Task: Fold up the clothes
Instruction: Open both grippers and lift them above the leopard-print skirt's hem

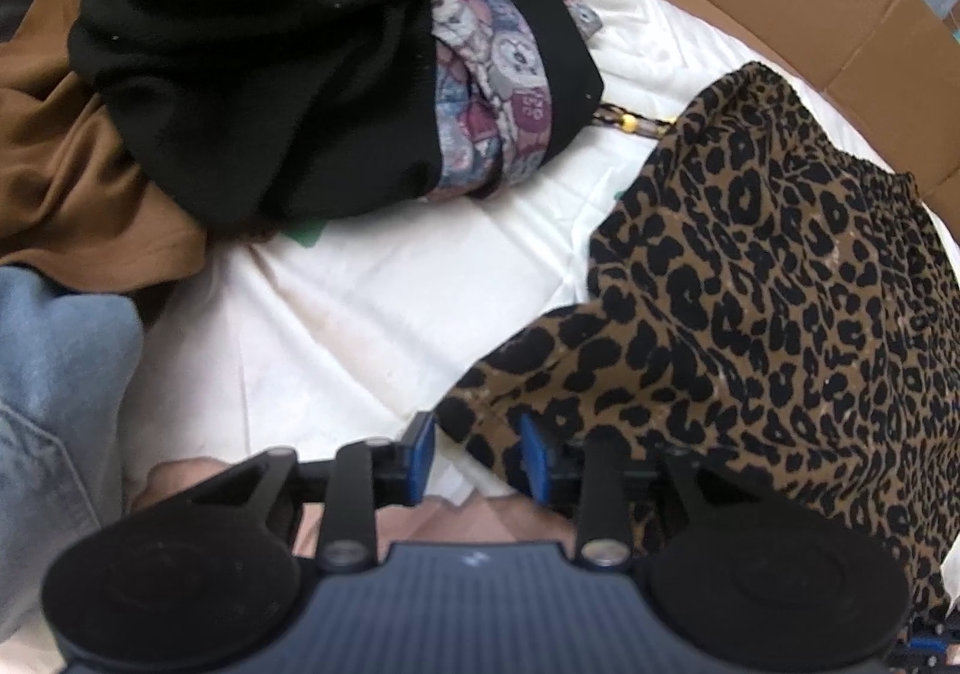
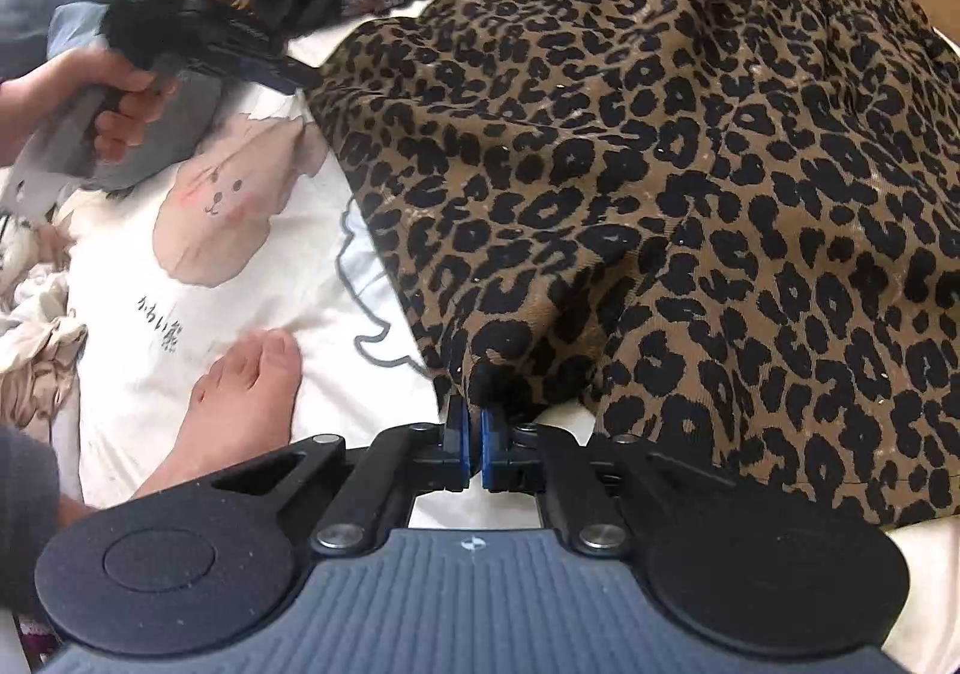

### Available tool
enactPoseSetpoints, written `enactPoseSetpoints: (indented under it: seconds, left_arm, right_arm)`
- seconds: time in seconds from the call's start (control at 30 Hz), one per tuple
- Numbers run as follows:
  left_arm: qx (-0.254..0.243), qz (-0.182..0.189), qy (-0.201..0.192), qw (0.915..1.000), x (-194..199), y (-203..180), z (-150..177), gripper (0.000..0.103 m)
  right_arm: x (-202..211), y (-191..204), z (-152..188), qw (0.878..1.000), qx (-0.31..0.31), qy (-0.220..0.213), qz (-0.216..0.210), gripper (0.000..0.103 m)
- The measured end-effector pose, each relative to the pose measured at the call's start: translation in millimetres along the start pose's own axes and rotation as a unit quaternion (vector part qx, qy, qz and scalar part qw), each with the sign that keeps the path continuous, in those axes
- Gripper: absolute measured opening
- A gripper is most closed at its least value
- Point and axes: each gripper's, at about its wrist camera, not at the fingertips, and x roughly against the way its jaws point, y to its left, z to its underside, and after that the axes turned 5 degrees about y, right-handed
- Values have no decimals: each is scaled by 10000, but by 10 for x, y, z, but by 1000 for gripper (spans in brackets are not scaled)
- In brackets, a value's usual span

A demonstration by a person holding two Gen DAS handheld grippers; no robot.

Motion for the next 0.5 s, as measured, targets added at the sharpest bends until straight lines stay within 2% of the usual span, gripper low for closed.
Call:
enactPoseSetpoints:
  seconds: [0.23, 0.5]
  left_arm:
    - [-48, -22, -17, 10000, -67, -57, 17, 34]
    - [-172, -42, -44, 9998, -168, -96, -34, 42]
  right_arm:
    - [31, 36, 108, 9999, -49, 97, 55, 1]
    - [-65, -92, 140, 9980, -464, 436, 3, 2]
